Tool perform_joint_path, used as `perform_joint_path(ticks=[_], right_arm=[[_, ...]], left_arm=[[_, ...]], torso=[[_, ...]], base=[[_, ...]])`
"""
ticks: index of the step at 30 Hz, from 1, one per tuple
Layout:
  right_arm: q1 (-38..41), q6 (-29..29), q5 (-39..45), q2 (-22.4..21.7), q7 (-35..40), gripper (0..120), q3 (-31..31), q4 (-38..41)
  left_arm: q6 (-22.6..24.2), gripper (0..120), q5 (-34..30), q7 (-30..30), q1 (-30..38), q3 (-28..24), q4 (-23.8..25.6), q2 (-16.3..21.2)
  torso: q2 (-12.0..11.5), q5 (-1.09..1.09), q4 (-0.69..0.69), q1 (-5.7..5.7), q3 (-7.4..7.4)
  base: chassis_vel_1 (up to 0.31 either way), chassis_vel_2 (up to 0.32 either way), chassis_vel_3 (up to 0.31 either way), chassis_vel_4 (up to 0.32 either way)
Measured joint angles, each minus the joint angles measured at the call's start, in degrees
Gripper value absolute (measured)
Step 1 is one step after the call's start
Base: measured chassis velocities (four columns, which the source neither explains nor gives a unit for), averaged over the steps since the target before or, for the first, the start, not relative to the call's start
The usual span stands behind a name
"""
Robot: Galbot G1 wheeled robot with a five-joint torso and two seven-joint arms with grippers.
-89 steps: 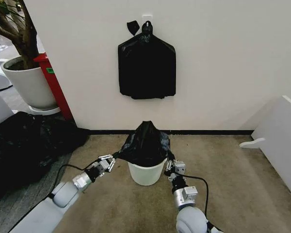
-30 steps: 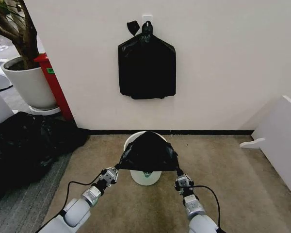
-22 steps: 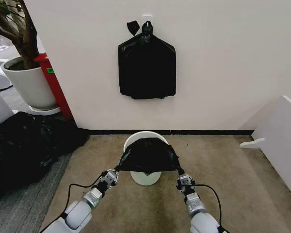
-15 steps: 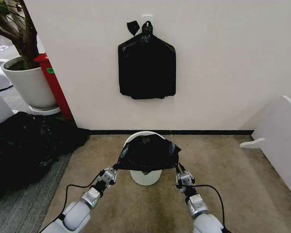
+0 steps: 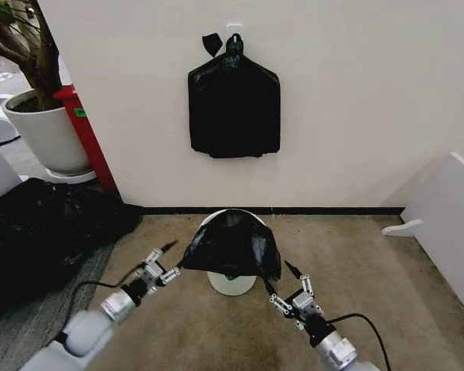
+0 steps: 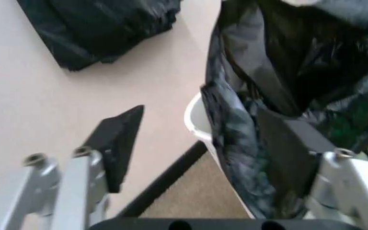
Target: Place the garbage bag over the trash bin.
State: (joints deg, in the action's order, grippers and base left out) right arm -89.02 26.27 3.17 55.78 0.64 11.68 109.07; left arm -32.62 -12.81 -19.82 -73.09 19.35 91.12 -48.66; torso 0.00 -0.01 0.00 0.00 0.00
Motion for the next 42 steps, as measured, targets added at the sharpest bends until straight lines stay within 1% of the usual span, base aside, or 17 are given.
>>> perform_joint_path(ticks=[1, 5, 7, 8, 9, 12, 15, 16, 18, 20, 21, 24, 25, 27, 30, 36, 42], right_arm=[[0.0, 0.0, 0.0, 0.0, 0.0, 87, 0.0, 0.0], [2.1, 1.3, 6.4, 0.2, -2.6, 99, 0.9, -0.5], [3.6, 0.2, 11.0, 0.4, -3.6, 100, 1.7, 0.6], [5.7, -2.8, 15.9, 0.4, -3.6, 100, 2.4, 2.1], [5.7, -2.8, 15.9, 0.4, -3.6, 100, 2.4, 2.1], [12.8, -15.3, 26.8, -0.9, -1.0, 100, 2.7, 4.4], [21.5, -33.2, 33.3, -2.8, -2.2, 100, 3.0, 3.6], [21.5, -33.2, 33.3, -2.8, -2.2, 100, 3.0, 3.6], [27.4, -43.5, 36.2, -3.3, -5.9, 100, 2.0, 1.3], [32.7, -51.3, 37.0, -2.8, -9.6, 100, 0.3, -1.7], [37.6, -55.1, 37.0, -1.6, -11.4, 100, -1.8, -5.2], [46.8, -58.0, 35.0, 1.4, -13.1, 100, -5.5, -13.3], [46.8, -58.0, 35.0, 1.4, -13.1, 100, -5.5, -13.3], [53.4, -58.8, 32.6, 4.4, -14.5, 100, -8.1, -21.6], [57.1, -58.8, 28.7, 6.2, -18.3, 100, -9.8, -29.1], [58.8, -58.2, 24.1, 7.3, -24.7, 100, -11.9, -33.9], [59.6, -57.0, 20.8, 9.0, -25.5, 100, -13.2, -36.3]], left_arm=[[0.0, 79, 0.0, 0.0, 0.0, 0.0, 0.0, 0.0], [-0.3, 95, -2.1, -0.6, 0.5, 1.5, 0.0, -0.5], [-0.1, 99, -3.6, 0.0, 0.8, 2.3, 0.4, -1.0], [0.6, 99, -5.0, 1.5, 1.0, 3.1, 1.1, -1.7], [0.6, 99, -5.0, 1.5, 1.0, 3.1, 1.1, -1.7], [1.7, 100, -7.0, 2.8, 0.6, 4.7, 2.5, -2.9], [1.7, 100, -7.2, 2.0, -0.7, 6.6, 3.9, -4.9], [1.7, 100, -7.2, 2.0, -0.7, 6.6, 3.9, -4.9], [1.8, 100, -7.1, 2.1, -1.5, 7.5, 4.9, -6.1], [2.1, 100, -6.6, 2.7, -2.2, 8.2, 5.6, -7.0], [2.2, 100, -5.8, 3.4, -2.9, 8.7, 6.0, -7.3], [2.3, 100, -4.1, 4.9, -3.9, 9.6, 6.2, -7.7], [2.3, 100, -4.1, 4.9, -3.9, 9.6, 6.2, -7.7], [2.4, 100, -3.1, 6.2, -4.7, 10.6, 6.2, -8.0], [2.4, 100, -2.6, 7.2, -5.5, 11.4, 6.3, -8.3], [2.7, 100, -1.4, 9.5, -5.2, 11.5, 5.3, -9.0], [3.5, 100, -0.3, 11.4, -4.6, 10.3, 4.9, -10.2]], torso=[[0.0, 0.0, 0.0, 0.0, 0.0], [0.0, 0.01, -0.01, 0.0, 0.0], [0.0, 0.01, -0.01, 0.0, 0.01], [0.0, 0.01, 0.0, 0.0, 0.0], [0.0, 0.01, 0.0, 0.0, 0.0], [0.0, 0.02, -0.01, 0.01, 0.0], [0.0, 0.0, 0.01, 0.01, 0.01], [0.0, 0.0, 0.01, 0.01, 0.01], [0.0, 0.0, 0.01, 0.01, 0.01], [0.0, 0.01, -0.01, 0.01, 0.01], [0.0, 0.02, -0.01, 0.01, 0.01], [0.0, 0.02, 0.03, 0.01, 0.02], [0.0, 0.02, 0.03, 0.01, 0.02], [0.0, 0.0, 0.04, 0.01, 0.02], [0.0, 0.01, 0.02, 0.01, 0.02], [0.0, 0.01, -0.01, 0.01, 0.01], [0.0, 0.01, 0.0, 0.01, 0.01]], base=[[0.0, 0.0, 0.0, 0.0], [0.0, 0.0, 0.0, 0.0], [0.0, 0.0, 0.0, 0.0], [0.0, 0.0, 0.0, 0.0], [0.0, 0.0, 0.0, 0.0], [0.0, 0.0, 0.0, 0.0], [0.0, 0.0, 0.0, 0.0], [0.0, 0.0, 0.0, 0.0], [0.0, 0.0, 0.0, 0.0], [0.0, 0.0, 0.0, 0.0], [0.0, 0.0, 0.0, 0.0], [0.0, 0.0, 0.0, 0.0], [0.0, 0.0, 0.0, 0.0], [0.0, 0.0, 0.0, 0.0], [0.0, 0.0, 0.0, 0.0], [0.0, 0.0, 0.0, 0.0], [0.0, 0.0, 0.0, 0.0]])
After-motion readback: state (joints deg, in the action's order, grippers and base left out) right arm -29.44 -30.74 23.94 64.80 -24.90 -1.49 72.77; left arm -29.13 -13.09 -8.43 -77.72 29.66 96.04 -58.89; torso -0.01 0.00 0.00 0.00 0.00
